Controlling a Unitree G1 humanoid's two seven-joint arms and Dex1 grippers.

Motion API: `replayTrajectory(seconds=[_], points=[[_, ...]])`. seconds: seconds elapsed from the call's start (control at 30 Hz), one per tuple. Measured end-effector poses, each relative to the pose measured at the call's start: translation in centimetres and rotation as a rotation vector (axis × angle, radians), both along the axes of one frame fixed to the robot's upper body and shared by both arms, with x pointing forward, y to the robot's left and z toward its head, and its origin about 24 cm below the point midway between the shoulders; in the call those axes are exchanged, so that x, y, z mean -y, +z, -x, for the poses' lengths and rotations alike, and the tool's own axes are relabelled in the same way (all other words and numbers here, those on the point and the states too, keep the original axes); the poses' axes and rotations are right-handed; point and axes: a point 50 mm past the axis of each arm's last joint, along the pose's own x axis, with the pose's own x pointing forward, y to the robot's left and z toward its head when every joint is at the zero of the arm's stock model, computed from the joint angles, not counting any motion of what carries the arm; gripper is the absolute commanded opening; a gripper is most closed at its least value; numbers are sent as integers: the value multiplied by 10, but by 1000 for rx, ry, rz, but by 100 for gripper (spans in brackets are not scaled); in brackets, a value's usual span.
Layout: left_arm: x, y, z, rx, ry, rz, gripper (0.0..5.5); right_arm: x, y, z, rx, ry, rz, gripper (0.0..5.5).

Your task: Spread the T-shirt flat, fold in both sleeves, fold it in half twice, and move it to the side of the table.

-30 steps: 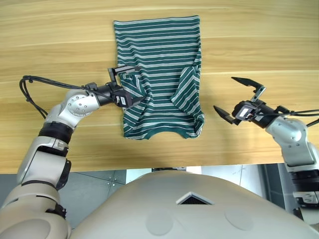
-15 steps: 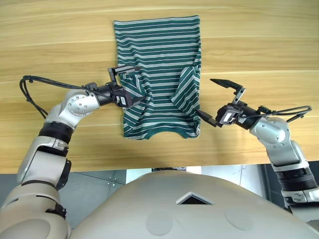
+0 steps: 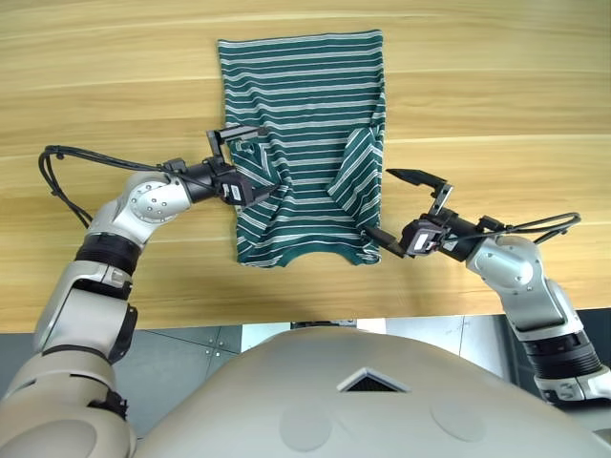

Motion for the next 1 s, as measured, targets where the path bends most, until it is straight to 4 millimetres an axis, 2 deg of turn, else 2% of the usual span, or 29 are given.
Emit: replayTrajectory(seconds=[0.33,0.5,0.57,0.7,0.87,1.0], points=[[1,0,1,0,-4,9,540,-7,-11,5,-41,34,7,537],[0,1,3,-9,8,43,540,-9,-6,8,-39,48,-40,537],[-4,3,4,-18,23,63,540,-10,2,9,-27,64,-95,537],[-19,28,0,31,75,166,540,-7,18,8,-4,67,-196,537],[-34,41,-6,75,143,186,540,-5,18,13,-27,94,-199,537],[-48,59,-7,117,156,183,540,14,22,16,-24,66,-160,537]])
